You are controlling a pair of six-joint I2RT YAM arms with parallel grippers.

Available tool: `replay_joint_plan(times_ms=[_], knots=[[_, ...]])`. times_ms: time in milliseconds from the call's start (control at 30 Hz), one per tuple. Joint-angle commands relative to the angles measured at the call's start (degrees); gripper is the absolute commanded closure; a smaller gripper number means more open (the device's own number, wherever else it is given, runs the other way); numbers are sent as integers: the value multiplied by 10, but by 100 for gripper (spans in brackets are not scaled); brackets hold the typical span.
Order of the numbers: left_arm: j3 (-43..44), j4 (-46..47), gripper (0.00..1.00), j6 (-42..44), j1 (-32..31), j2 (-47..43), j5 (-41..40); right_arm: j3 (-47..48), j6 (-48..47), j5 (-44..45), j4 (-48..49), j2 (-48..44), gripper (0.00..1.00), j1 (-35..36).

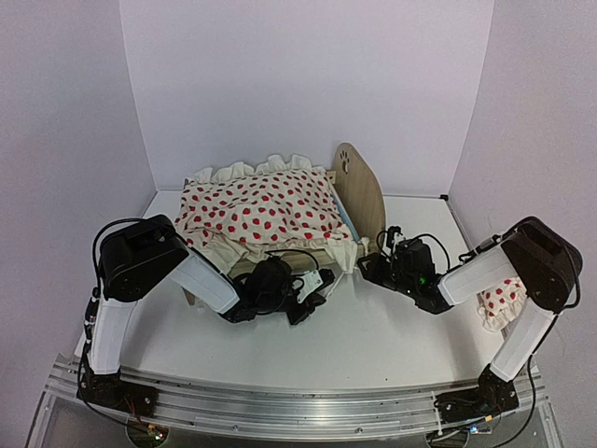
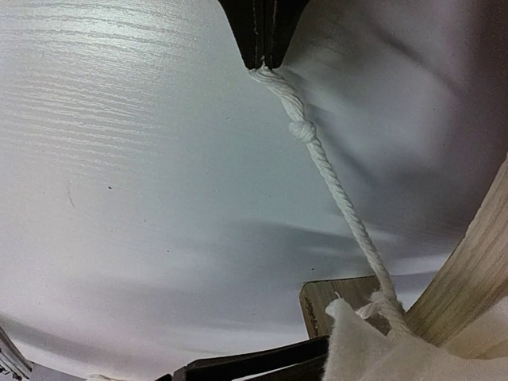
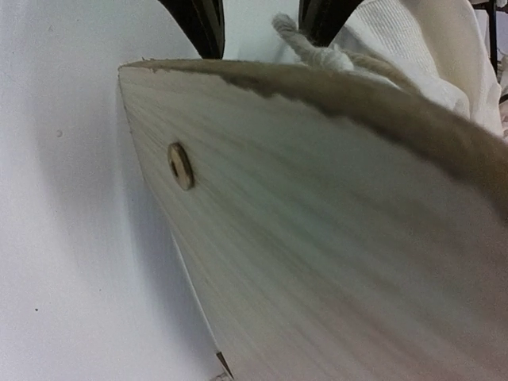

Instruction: Set up the pet bed

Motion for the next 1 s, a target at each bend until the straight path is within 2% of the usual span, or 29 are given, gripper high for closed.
replay_joint_plan(times_ms=[0,133,267,467,533,767,967], knots=[[-8,26,100,5,-3,-36,5,32,-11,-3,34,8,80,-1],[-10,29,100,5,-3,-39,4,22,-11,14,37,-3,100,-2],[-10,31,100,6,-3,-41,3,8,-43,27,9,-69,100,-2],[-2,39,100,6,-3,-37,9,51,-145,45,-162,-208,100,-2],[-1,39,100,6,-3,-34,11,61,-166,49,-183,-229,100,-2],[3,22,100,50,-10,-27,55,120,-234,80,-229,-212,100,-5],[-26,-26,100,137,-27,-9,84,153,-232,37,-269,-215,100,-9]])
